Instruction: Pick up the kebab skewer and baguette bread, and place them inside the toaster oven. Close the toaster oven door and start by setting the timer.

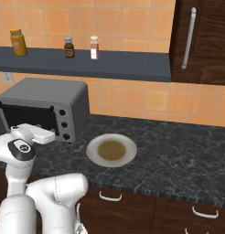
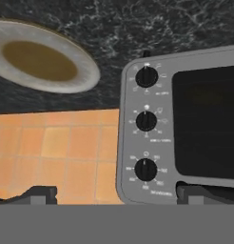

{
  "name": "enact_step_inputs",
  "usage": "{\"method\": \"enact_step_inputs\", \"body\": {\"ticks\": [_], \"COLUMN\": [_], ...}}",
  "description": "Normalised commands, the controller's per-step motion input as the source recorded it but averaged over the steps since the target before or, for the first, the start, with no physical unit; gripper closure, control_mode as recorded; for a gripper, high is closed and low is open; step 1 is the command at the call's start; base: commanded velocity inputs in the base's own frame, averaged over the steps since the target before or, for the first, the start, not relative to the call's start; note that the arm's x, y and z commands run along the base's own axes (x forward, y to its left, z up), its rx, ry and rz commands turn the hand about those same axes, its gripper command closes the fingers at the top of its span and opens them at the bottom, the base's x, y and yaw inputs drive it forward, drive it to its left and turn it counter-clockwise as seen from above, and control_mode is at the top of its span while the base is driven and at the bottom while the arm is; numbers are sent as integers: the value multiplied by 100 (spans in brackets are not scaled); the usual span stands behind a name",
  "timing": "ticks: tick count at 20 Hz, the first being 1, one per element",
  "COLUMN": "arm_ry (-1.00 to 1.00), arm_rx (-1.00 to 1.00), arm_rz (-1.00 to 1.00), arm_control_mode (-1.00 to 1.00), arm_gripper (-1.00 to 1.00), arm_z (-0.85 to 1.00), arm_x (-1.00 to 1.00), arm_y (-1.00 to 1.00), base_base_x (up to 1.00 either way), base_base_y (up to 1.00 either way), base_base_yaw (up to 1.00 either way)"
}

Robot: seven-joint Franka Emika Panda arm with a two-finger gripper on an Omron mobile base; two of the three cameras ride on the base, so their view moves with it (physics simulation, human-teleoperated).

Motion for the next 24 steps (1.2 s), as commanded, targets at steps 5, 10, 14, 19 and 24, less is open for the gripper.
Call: {"method": "enact_step_inputs", "body": {"ticks": [5, 10, 14, 19, 24], "arm_ry": [-13, -13, -12, -10, -8], "arm_rx": [0, 0, 0, 0, 0], "arm_rz": [17, 17, 17, 17, 18], "arm_control_mode": [-100, -100, -100, -100, -100], "arm_gripper": [-100, -100, -100, -100, -100], "arm_z": [-88, -97, -100, -100, -100], "arm_x": [53, 50, 33, 25, 37], "arm_y": [-90, -71, -76, -73, -72], "base_base_x": [0, 0, 0, 0, 0], "base_base_y": [0, 0, 0, 0, 0], "base_base_yaw": [0, 0, 0, 0, 0]}}
